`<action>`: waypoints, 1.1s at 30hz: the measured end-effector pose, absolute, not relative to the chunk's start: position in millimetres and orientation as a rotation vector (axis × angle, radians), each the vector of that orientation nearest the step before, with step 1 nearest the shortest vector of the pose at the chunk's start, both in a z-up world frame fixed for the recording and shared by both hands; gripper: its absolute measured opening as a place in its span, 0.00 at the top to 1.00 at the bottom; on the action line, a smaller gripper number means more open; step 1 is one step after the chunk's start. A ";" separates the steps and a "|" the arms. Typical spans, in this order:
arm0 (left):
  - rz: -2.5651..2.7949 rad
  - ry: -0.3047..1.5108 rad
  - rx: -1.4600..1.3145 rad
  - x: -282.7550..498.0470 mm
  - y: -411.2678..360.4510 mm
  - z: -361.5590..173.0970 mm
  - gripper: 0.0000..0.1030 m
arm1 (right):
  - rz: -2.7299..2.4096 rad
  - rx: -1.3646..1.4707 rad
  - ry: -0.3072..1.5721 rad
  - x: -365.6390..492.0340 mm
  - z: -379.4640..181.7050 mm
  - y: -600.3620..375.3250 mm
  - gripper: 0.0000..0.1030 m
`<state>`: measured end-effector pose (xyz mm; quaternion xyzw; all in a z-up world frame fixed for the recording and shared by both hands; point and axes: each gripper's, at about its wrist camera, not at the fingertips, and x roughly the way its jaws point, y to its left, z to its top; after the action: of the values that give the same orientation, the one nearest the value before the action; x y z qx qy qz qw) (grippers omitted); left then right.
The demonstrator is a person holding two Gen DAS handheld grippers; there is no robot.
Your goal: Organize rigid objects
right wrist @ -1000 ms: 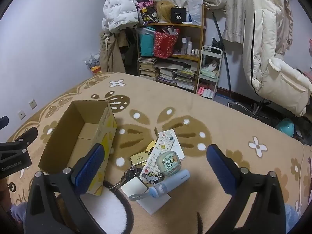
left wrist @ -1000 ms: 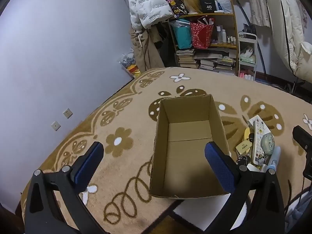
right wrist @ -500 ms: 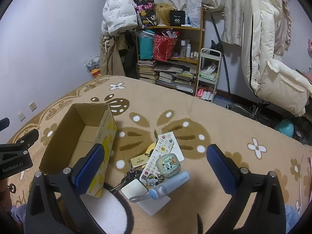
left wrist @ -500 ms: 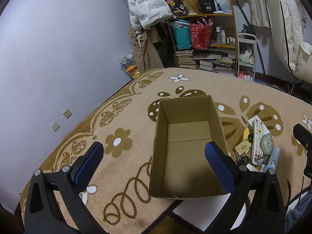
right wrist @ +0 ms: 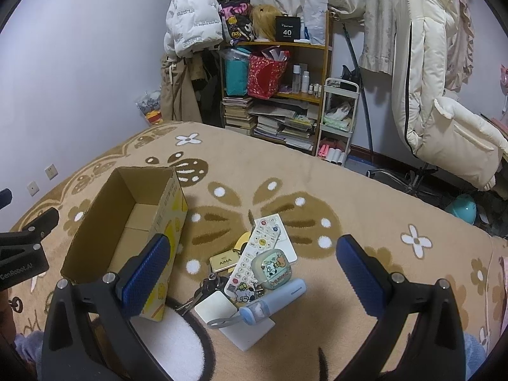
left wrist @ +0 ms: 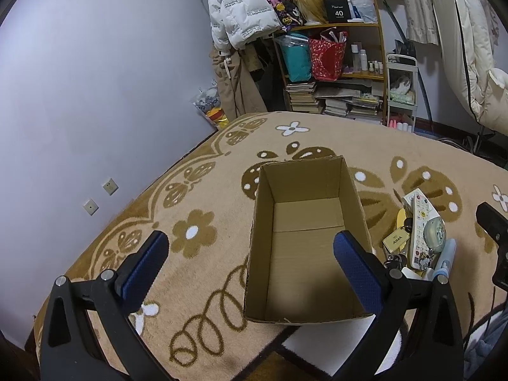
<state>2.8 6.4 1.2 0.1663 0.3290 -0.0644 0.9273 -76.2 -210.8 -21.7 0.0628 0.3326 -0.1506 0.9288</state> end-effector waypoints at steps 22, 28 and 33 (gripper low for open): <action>-0.126 0.673 0.342 2.1 5.9 2.3 0.00 | -0.313 0.128 0.683 -75.2 -22.1 -210.2 0.00; -0.129 0.674 0.340 1.7 3.8 2.2 0.00 | -0.313 0.128 0.683 -75.2 -21.8 -210.4 0.00; -0.129 0.673 0.338 1.9 4.1 2.4 0.00 | -0.317 0.129 0.681 -75.3 -21.5 -210.4 0.00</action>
<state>1.9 4.1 2.4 0.1651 0.3282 -0.0631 0.9279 -75.3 -210.4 -21.5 0.0630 0.3323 -0.1546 0.9283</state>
